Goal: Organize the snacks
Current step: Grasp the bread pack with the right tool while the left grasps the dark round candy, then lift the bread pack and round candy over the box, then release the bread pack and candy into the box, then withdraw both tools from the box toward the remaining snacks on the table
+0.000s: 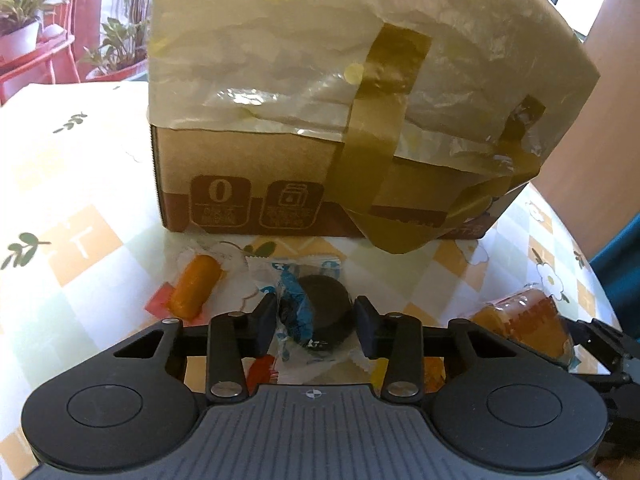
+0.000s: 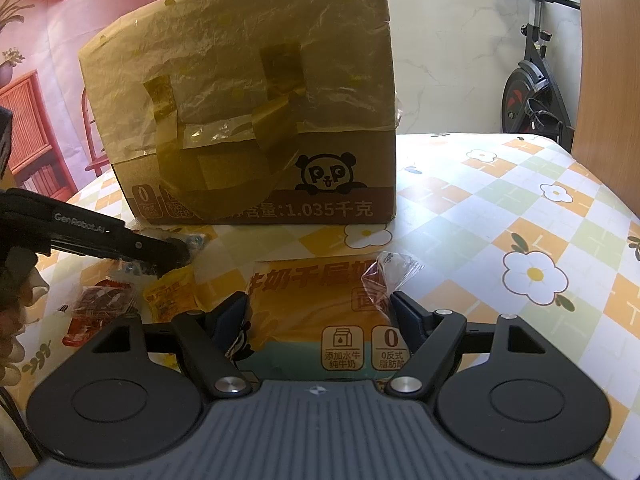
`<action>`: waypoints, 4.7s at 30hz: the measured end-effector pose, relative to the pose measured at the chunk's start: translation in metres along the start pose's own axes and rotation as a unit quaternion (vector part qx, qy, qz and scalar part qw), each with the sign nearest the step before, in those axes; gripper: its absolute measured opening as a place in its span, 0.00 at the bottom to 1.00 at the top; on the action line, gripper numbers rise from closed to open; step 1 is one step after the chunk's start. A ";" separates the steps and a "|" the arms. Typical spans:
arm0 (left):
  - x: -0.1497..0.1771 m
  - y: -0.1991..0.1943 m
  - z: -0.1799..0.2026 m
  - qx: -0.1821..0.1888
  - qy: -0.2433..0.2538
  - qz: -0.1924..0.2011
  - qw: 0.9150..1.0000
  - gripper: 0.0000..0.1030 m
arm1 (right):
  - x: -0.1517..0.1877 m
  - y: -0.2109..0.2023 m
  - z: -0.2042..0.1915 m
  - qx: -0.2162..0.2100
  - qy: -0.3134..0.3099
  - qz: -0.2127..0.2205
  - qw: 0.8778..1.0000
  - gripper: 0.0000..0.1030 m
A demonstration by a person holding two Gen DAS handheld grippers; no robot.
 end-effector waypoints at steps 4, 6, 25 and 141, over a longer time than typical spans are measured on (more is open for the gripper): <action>-0.001 -0.009 -0.004 0.001 0.010 0.005 1.000 0.42 | -0.005 0.000 0.000 0.000 0.004 -0.009 1.000 0.74; -0.004 -0.017 -0.003 0.001 0.019 0.010 1.000 0.42 | -0.007 0.000 0.000 0.000 0.005 -0.014 1.000 0.74; -0.019 -0.076 -0.009 0.010 0.022 0.076 0.997 0.42 | -0.038 -0.040 -0.014 0.021 -0.010 0.029 0.999 0.74; -0.050 -0.139 -0.054 -0.031 0.012 0.141 0.990 0.65 | -0.106 -0.036 -0.057 -0.026 -0.031 0.082 0.996 0.86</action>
Point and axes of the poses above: each gripper's, at about its wrist camera, not at the fingertips, and y roughly the way its jaws point, z to its right, x to its underside, the point moved 3 cm from there along y, roughly the way its jaws point, and after that the axes turned 7 degrees about -x, right-handed, at the moved point
